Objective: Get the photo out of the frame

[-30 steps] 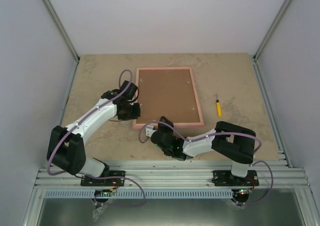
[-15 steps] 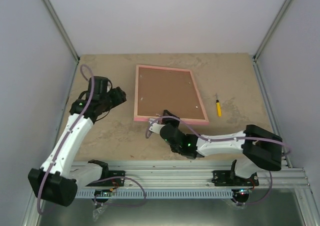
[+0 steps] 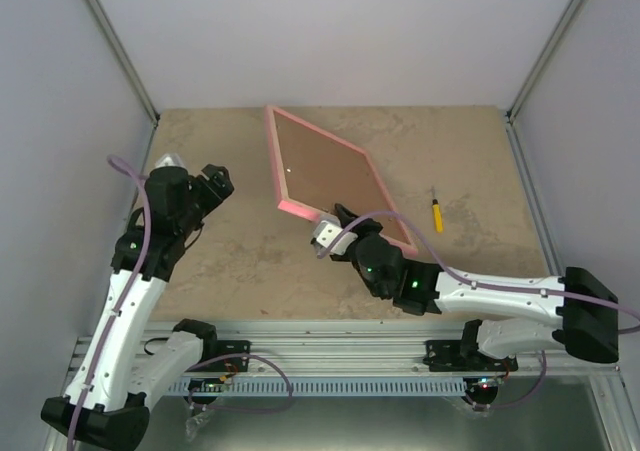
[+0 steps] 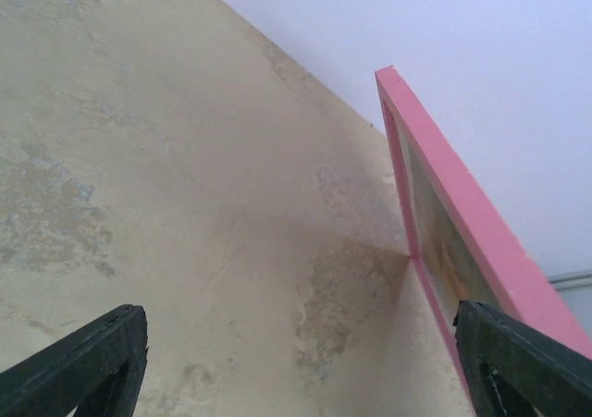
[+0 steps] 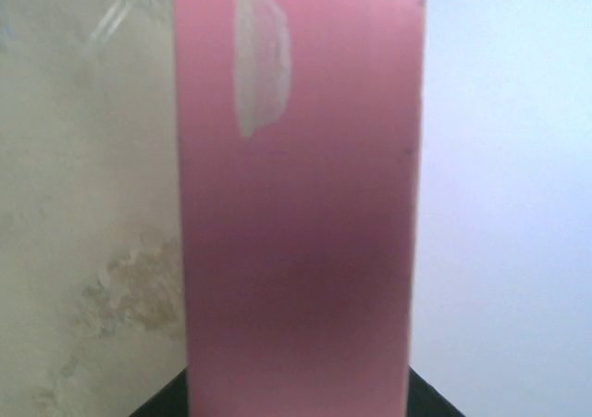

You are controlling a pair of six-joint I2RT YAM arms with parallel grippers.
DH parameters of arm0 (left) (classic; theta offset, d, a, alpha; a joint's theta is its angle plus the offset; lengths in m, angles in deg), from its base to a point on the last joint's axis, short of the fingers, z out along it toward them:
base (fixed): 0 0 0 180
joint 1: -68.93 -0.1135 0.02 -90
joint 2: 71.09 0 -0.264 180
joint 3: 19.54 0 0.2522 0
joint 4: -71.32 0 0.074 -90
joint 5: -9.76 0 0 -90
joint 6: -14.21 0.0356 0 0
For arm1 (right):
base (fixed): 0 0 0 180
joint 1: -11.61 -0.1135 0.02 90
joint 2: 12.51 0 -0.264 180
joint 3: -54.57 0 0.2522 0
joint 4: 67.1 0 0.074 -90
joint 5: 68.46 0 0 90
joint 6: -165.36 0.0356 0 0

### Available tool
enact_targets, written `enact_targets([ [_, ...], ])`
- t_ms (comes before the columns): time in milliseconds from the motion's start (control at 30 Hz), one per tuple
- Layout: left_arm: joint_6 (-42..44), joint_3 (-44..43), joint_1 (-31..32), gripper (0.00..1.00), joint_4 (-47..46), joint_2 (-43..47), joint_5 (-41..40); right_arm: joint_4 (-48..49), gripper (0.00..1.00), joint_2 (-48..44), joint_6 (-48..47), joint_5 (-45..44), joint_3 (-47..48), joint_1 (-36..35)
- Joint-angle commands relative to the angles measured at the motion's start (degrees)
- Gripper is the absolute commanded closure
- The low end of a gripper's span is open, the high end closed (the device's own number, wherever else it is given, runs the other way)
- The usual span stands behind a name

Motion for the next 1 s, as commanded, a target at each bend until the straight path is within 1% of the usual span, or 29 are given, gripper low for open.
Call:
enact_targets([
  [0, -1.2, 1.4, -0.3, 0.07, -2.0, 0.7, -1.6, 8.4, 0.99, -5.5, 8.1, 7.0, 3.6, 0.9],
  [100, -1.2, 1.9, -0.3, 0.06, -2.6, 0.7, -0.8, 9.2, 1.00, -7.8, 12.3, 10.4, 3.8, 2.1],
  [233, -1.3, 2.7, -0.3, 0.05, -3.2, 0.5, 0.1, 9.6, 1.00, -10.4, 20.4, 15.2, 3.7, 5.1],
  [367, -1.0, 3.1, -0.3, 0.04, -3.4, 0.1, 0.5, 9.6, 0.99, -13.0, 30.2, 22.0, 2.3, 9.9],
  [500, -0.4, 3.5, -0.3, 0.03, -3.7, -0.7, 1.4, 9.5, 1.00, -14.7, 39.1, 30.7, 0.7, 14.7],
  [667, -0.2, 4.5, -0.3, 0.03, -4.2, -2.1, 2.9, 10.7, 1.00, -16.3, 49.3, 37.0, -2.8, 19.2],
  [733, -0.3, 4.7, -0.3, 0.03, -4.4, -2.5, 3.5, 11.3, 1.00, -16.8, 54.7, 39.0, -4.3, 21.8],
  [833, -0.6, 4.9, -0.3, 0.03, -4.1, -3.4, 4.3, 12.3, 1.00, -17.7, 61.6, 39.8, -6.9, 24.4],
  [967, -2.1, 6.3, -0.3, 0.02, -4.4, -4.6, 6.3, 12.5, 0.99, -17.9, 70.1, 35.8, -9.9, 25.8],
])
